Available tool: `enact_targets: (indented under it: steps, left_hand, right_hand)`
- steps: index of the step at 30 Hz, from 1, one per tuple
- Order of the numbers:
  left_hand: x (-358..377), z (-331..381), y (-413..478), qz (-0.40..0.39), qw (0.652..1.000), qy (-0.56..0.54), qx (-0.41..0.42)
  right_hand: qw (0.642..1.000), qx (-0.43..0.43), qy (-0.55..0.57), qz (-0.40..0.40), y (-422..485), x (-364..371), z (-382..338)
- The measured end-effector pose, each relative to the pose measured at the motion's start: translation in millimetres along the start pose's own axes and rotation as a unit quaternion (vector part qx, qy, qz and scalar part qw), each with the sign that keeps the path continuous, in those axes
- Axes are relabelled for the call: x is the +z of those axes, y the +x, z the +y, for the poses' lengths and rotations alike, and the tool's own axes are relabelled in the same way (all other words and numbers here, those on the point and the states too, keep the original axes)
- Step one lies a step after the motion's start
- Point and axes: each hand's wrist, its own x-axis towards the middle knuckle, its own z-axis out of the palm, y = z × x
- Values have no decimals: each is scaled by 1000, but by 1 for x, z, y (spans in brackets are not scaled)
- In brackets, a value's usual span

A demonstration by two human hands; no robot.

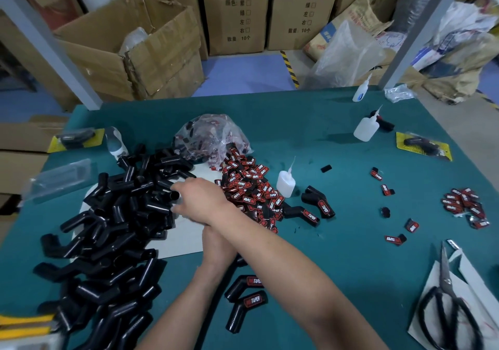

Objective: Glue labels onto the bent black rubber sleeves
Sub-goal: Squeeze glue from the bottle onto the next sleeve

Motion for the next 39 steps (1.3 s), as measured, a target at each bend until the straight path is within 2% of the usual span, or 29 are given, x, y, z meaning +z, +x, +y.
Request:
enact_targets:
  steps: [2, 3, 5, 7, 8, 10, 12, 13, 14, 18, 21, 23, 25, 27, 29, 31, 33, 35, 37, 39]
  left_hand:
    - [3, -4, -7, -27, 999, -30, -15]
    - [5, -7, -8, -26, 998, -29, -50]
    - [7, -9, -10, 26, 997, -4, -77]
    - [2, -3, -9, 73, 997, -8, -8]
    - [1, -1, -6, 78, 997, -20, 13]
    - [-1, 3, -3, 86, 989, -122, -6]
    - [-2, 3, -5, 113, 961, -253, -18]
    - [-3, 5, -7, 128, 947, -294, -11]
    - [-3, 8, -8, 138, 939, -315, 3]
    - [-5, 11, -9, 134, 934, -332, 10]
    - [-5, 16, -9, 94, 935, -340, 37]
    - [-6, 18, -8, 82, 929, -359, 41]
    - [-6, 18, -9, 78, 923, -375, 24]
    - [-5, 16, -10, 80, 926, -369, 0]
    - [-3, 16, -10, 69, 928, -366, -6]
    - [-2, 15, -10, 56, 926, -373, -4]
    - [-1, 12, -9, 60, 923, -381, -4]
    - [-1, 10, -8, 63, 920, -388, 1]
    - [0, 10, -7, 59, 921, -386, 3]
    - [0, 11, -8, 55, 922, -383, 6]
  right_hand:
    - [999, -10, -44, -11, 7, 3, -4]
    - [998, -22, -55, -4, 6, 3, -4]
    - [998, -36, -49, 29, -4, 1, 0]
    - [994, -42, -33, 99, -22, -4, 14]
    - [990, -33, 0, 138, -34, -7, 24]
    - [973, 20, 133, 189, -61, -10, 47]
    - [916, 98, 330, 205, -91, -9, 63]
    - [891, 106, 385, 216, -103, -5, 69]
    - [885, 92, 389, 237, -114, -1, 74]
    - [914, -53, 243, 321, -141, 26, 85]
    - [911, -93, 160, 369, -144, 35, 97]
    - [905, -110, 154, 380, -146, 28, 109]
    - [885, -69, 153, 435, -148, 22, 118]
    - [840, 36, 196, 505, -145, 17, 122]
    - [814, 138, 225, 518, -139, 13, 127]
    - [844, 200, 200, 456, -134, 10, 137]
    - [881, 238, 61, 404, -133, 11, 148]
    - [883, 240, -58, 400, -134, 9, 152]
    - [877, 226, -69, 418, -133, 7, 152]
    - [879, 179, 9, 443, -134, 8, 148]
